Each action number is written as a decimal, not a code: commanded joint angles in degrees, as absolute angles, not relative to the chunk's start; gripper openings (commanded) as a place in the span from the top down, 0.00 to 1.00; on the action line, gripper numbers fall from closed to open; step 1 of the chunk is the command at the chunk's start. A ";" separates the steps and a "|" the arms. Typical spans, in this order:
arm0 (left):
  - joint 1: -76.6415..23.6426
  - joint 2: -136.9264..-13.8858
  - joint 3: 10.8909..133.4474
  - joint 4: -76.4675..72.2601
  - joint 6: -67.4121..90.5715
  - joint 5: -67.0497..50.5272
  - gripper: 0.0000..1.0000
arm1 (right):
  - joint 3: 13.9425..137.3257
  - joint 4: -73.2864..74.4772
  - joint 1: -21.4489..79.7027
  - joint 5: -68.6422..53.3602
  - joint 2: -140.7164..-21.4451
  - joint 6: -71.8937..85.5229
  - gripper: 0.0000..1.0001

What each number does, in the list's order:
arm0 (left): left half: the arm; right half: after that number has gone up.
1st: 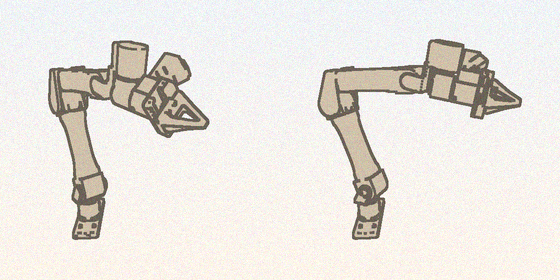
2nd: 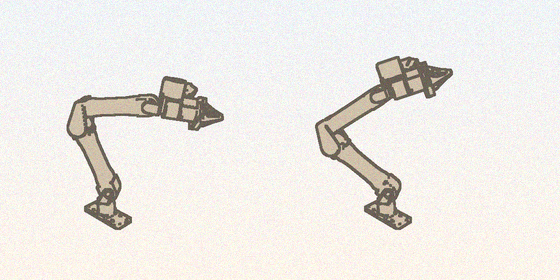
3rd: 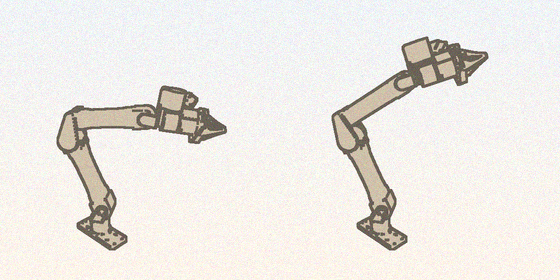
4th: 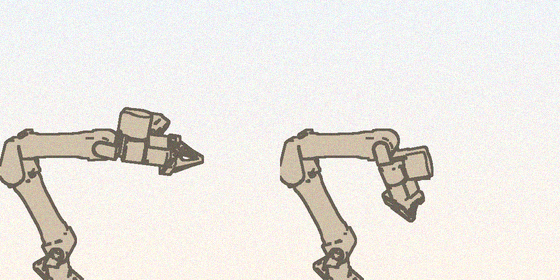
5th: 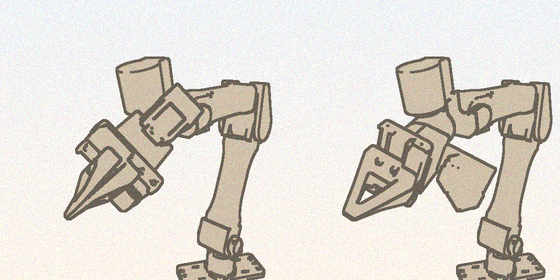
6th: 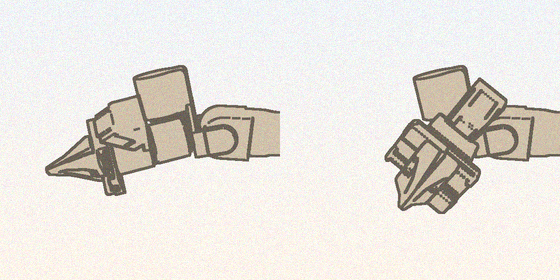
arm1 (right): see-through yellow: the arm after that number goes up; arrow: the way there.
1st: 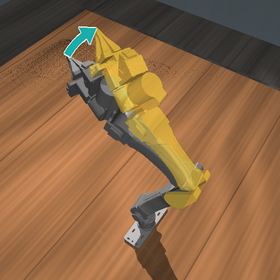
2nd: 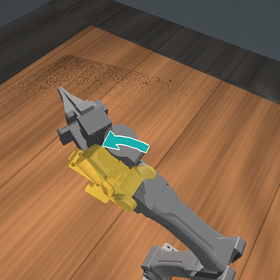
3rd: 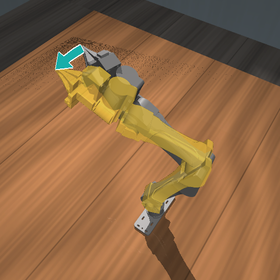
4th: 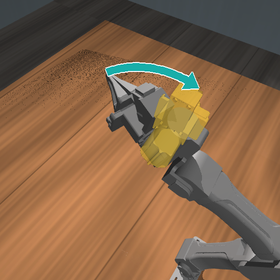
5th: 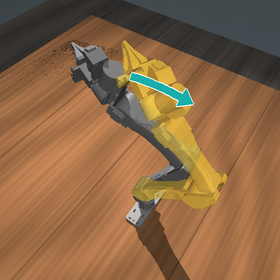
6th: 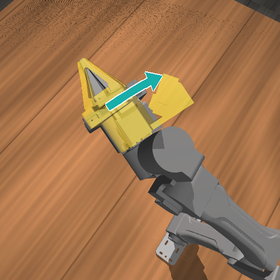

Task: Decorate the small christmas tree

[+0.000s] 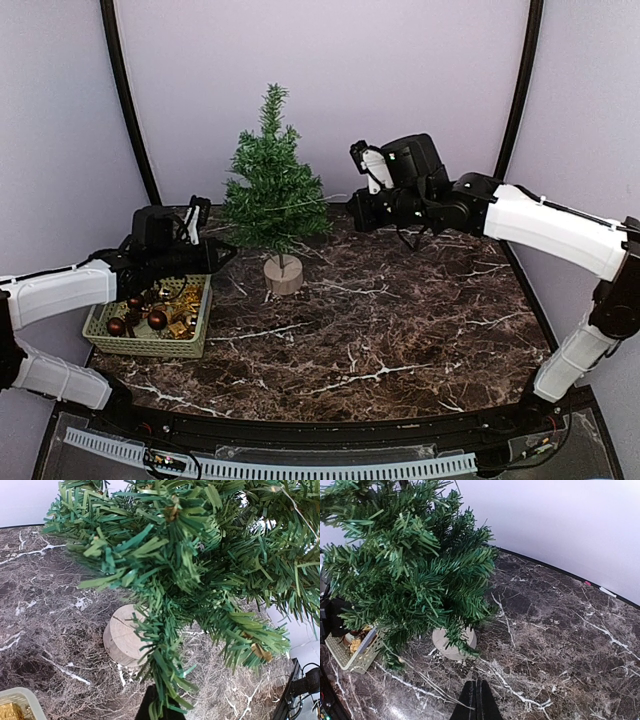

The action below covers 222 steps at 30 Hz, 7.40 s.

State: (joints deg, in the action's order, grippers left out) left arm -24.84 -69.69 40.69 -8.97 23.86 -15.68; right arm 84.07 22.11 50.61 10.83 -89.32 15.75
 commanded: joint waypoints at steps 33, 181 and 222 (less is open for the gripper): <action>-19.26 -83.45 48.85 -16.49 17.69 -17.19 1.00 | 86.75 15.31 46.21 -4.04 -105.09 15.12 1.00; -36.24 -70.02 47.32 -4.34 28.17 5.19 1.00 | 55.35 8.52 46.96 19.15 -67.48 28.33 1.00; -18.17 -83.45 48.91 -24.91 10.93 -20.55 0.94 | 72.30 7.47 41.04 6.96 -82.31 21.45 1.00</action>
State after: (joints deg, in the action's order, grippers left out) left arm -19.07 -81.97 45.19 -21.47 13.98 -18.96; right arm 69.76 10.33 41.23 9.58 -81.91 22.26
